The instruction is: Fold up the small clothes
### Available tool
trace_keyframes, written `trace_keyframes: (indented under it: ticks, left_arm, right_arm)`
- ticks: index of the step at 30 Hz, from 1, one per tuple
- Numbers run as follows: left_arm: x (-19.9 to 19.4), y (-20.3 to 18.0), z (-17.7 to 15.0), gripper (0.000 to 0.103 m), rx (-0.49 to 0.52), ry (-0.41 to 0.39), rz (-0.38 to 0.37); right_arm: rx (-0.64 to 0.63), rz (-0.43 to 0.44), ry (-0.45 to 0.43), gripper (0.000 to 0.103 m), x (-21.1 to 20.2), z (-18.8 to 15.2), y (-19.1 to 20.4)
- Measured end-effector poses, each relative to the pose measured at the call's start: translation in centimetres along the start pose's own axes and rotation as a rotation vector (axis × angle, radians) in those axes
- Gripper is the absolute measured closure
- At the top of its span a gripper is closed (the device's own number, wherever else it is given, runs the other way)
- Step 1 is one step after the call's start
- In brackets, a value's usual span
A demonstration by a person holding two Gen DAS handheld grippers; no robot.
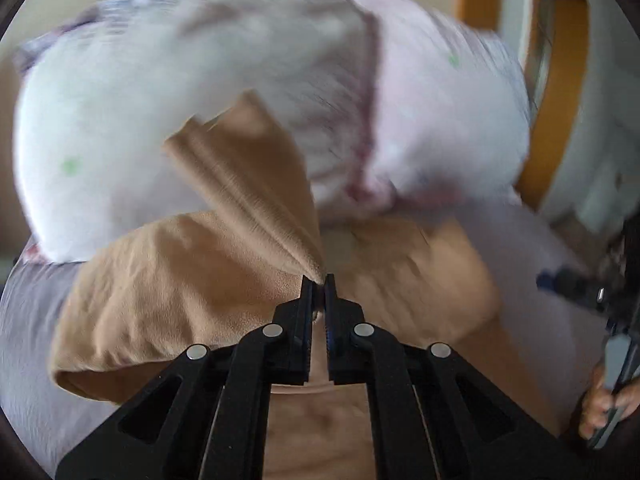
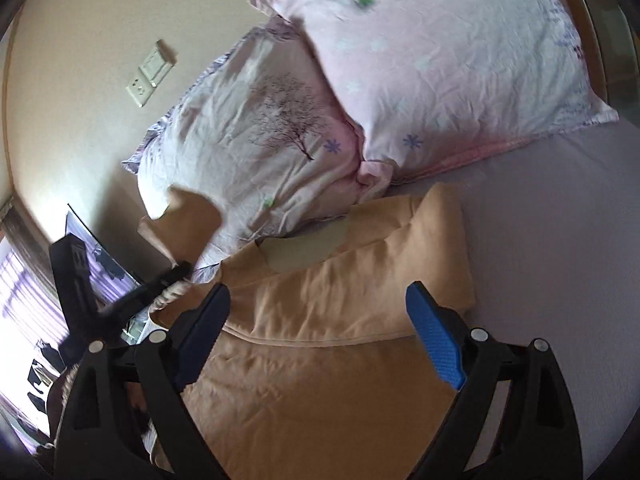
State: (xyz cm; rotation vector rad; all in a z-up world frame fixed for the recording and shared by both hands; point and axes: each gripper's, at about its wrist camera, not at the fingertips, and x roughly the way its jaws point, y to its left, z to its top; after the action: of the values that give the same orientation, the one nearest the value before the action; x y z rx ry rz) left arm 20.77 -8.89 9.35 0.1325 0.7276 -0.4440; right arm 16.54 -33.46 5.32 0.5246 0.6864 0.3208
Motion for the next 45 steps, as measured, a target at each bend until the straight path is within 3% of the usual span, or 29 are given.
trace_keyframes:
  ticks: [3, 6, 7, 9, 10, 11, 14, 18, 19, 20, 21, 22, 24, 26, 28, 29, 31, 32, 33, 34, 35, 37, 40, 43, 44, 45]
  left_arm:
    - [4.7, -7.8, -2.9, 0.098, 0.224, 0.138, -0.011]
    - [2.8, -9.3, -5.1, 0.093, 0.297, 0.114, -0.041]
    - [1.6, -8.6, -5.3, 0.090, 0.287, 0.100, -0.064]
    - [-1.0, -5.4, -4.9, 0.073, 0.222, 0.061, -0.072]
    - [-1.8, -3.6, -4.4, 0.056, 0.181, 0.036, -0.049]
    - [-2.5, -1.1, -3.9, 0.047, 0.132, 0.003, 0.003]
    - [-2.7, 5.4, -3.3, 0.046, 0.009, 0.001, 0.190]
    - [-0.6, 10.7, -4.0, 0.046, -0.105, 0.094, 0.249]
    - [0.2, 11.3, -4.5, 0.046, -0.122, 0.125, 0.253]
    - [0.5, 11.6, -4.9, 0.046, -0.131, 0.145, 0.251]
    - [0.6, 11.8, -5.5, 0.046, -0.137, 0.162, 0.244]
    - [1.1, 11.9, -5.9, 0.046, -0.144, 0.180, 0.235]
    - [1.5, 12.0, -6.5, 0.046, -0.150, 0.192, 0.233]
    - [1.4, 12.0, -6.5, 0.046, -0.161, 0.191, 0.231]
    - [1.2, 12.1, -6.6, 0.046, -0.169, 0.191, 0.223]
    - [1.0, 12.0, -6.8, 0.046, -0.170, 0.189, 0.223]
    - [1.4, 11.9, -6.8, 0.046, -0.168, 0.190, 0.228]
    - [1.2, 11.8, -6.8, 0.046, -0.169, 0.185, 0.228]
    - [0.9, 12.1, -6.9, 0.046, -0.175, 0.178, 0.224]
    - [0.1, 12.1, -7.1, 0.046, -0.186, 0.162, 0.212]
    - [-0.7, 12.2, -7.2, 0.046, -0.192, 0.142, 0.197]
    - [-2.4, 12.1, -7.5, 0.046, -0.196, 0.104, 0.175]
    - [-6.1, 11.7, -8.4, 0.046, -0.209, 0.026, 0.122]
    - [-9.6, 11.5, -9.7, 0.043, -0.220, -0.031, 0.077]
    - [-11.2, 11.4, -10.4, 0.040, -0.222, -0.053, 0.060]
    - [-12.6, 11.5, -11.1, 0.037, -0.221, -0.068, 0.053]
  right_arm:
    - [0.075, -0.038, 0.063, 0.014, 1.3, 0.0, -2.4]
    - [0.106, -0.051, 0.093, 0.015, 1.6, 0.3, -3.8]
    - [0.102, -0.056, 0.100, 0.021, 1.7, 0.5, -4.0]
    - [0.089, -0.060, 0.126, 0.035, 2.4, 0.9, -4.1]
    - [0.078, -0.062, 0.150, 0.046, 3.2, 1.2, -4.0]
    - [0.067, -0.074, 0.172, 0.053, 3.9, 1.4, -3.9]
    - [0.032, -0.164, 0.208, 0.059, 6.5, 2.1, -3.8]
    - [0.022, -0.236, 0.248, 0.059, 8.9, 2.4, -4.1]
    - [0.017, -0.247, 0.268, 0.065, 9.3, 2.3, -4.1]
    - [-0.006, -0.250, 0.295, 0.087, 9.7, 1.8, -3.8]
    - [-0.034, -0.239, 0.324, 0.099, 10.2, 1.4, -3.5]
    - [-0.061, -0.231, 0.343, 0.100, 10.5, 1.0, -3.1]
    - [-0.105, -0.230, 0.249, 0.100, 9.3, 1.3, -2.0]
    - [-0.121, -0.189, 0.068, 0.100, 6.2, 3.0, -1.0]
    - [-0.133, -0.230, -0.047, 0.100, 4.1, 4.1, -0.8]
    - [-0.118, -0.253, -0.014, 0.099, 4.5, 4.2, -1.4]
    - [-0.078, -0.357, 0.156, 0.091, 7.4, 3.3, -3.7]
    - [-0.056, -0.404, 0.196, 0.091, 8.0, 2.8, -4.7]
    - [-0.027, -0.412, 0.194, 0.091, 7.9, 2.4, -5.3]
    - [-0.006, -0.385, 0.167, 0.083, 7.1, 2.1, -5.4]
    - [-0.005, -0.364, 0.128, 0.067, 6.0, 1.9, -4.9]
    - [-0.068, -0.335, 0.036, 0.050, 3.6, 1.4, -3.2]
    - [-0.179, -0.280, 0.020, 0.048, 3.1, 1.1, -1.1]
    - [-0.171, -0.260, 0.177, 0.035, 7.0, 0.9, -1.4]
    - [-0.134, -0.297, 0.269, 0.036, 8.4, 0.8, -2.1]
    - [-0.101, -0.286, 0.297, 0.038, 8.8, 0.6, -2.7]
